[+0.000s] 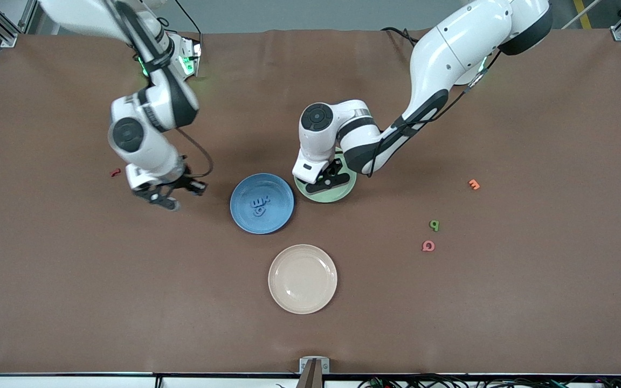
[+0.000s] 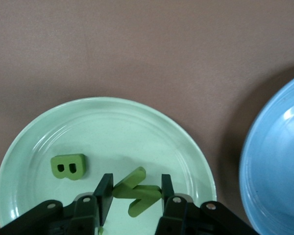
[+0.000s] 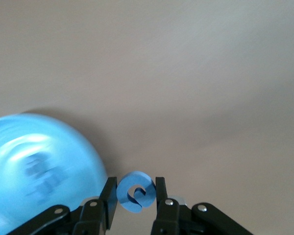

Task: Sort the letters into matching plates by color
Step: 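Place the green z on the green plate while the right gripper places the c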

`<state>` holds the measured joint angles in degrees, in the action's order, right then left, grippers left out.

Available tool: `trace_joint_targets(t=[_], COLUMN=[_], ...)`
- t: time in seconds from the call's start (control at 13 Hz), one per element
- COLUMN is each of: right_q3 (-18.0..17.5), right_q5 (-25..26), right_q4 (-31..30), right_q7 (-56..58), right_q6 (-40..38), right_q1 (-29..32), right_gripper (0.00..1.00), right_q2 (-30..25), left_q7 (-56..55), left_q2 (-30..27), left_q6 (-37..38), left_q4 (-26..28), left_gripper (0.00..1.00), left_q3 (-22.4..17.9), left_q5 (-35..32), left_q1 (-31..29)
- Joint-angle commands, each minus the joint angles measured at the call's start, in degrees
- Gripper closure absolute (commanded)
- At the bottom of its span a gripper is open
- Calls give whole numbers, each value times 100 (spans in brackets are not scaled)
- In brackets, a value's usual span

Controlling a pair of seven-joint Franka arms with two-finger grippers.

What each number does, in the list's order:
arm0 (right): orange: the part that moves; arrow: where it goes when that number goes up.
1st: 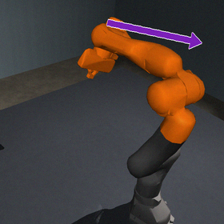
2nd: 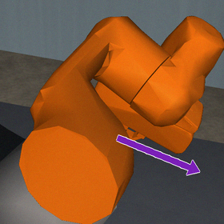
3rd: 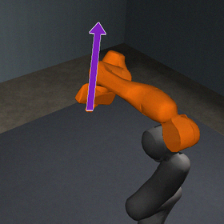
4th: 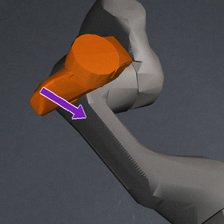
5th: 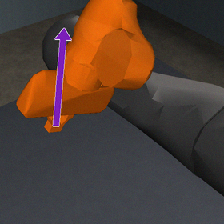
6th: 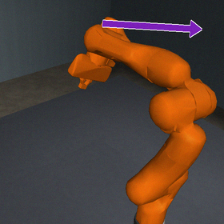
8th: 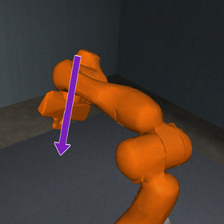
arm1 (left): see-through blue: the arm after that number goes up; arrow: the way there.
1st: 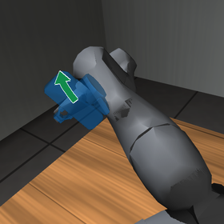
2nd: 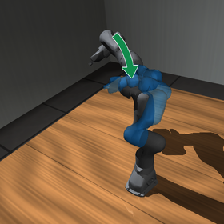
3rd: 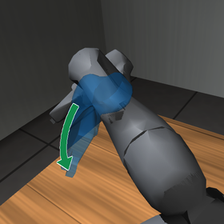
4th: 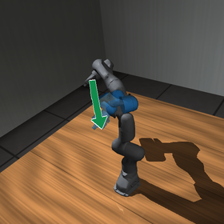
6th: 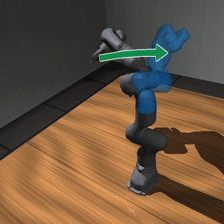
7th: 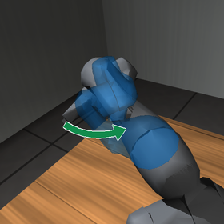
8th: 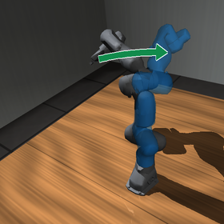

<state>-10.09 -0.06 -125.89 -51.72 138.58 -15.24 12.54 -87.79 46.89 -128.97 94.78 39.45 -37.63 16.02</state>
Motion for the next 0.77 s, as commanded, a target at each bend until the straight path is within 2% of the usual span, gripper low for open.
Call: trace_joint_targets(t=[0.0, 0.15, 0.31, 0.39, 0.46, 0.69], right_q3=[112, 112, 121, 121, 121, 121], right_q5=[-91, -56, -29, -38, -38, -20], right_q4=[642, 1056, 1163, 1216, 1251, 1339], right_q7=[-1283, -1752, -1841, -1833, -1850, -1833], right_q6=[2, -42, -33, -68, -77, -103], right_q1=[-785, -1058, -1113, -1112, -1121, -1113], right_gripper=[100, 100, 97, 65, 1, 0], right_q2=[476, 819, 952, 970, 1014, 1014], left_q7=[95, 104, 139, 261, 462, 964], left_q2=[31, -65, -162, -241, -355, -435], left_q6=[100, 109, 127, 127, 127, 127], left_q4=[-180, -110, -39, 48, 223, 864], left_gripper=[0, 0, 0, 0, 0, 0], left_q3=[-69, -61, -34, -17, 62, 894], left_q5=[72, 80, 89, 89, 89, -7], left_q1=[69, -37, -186, -317, -527, -1755])
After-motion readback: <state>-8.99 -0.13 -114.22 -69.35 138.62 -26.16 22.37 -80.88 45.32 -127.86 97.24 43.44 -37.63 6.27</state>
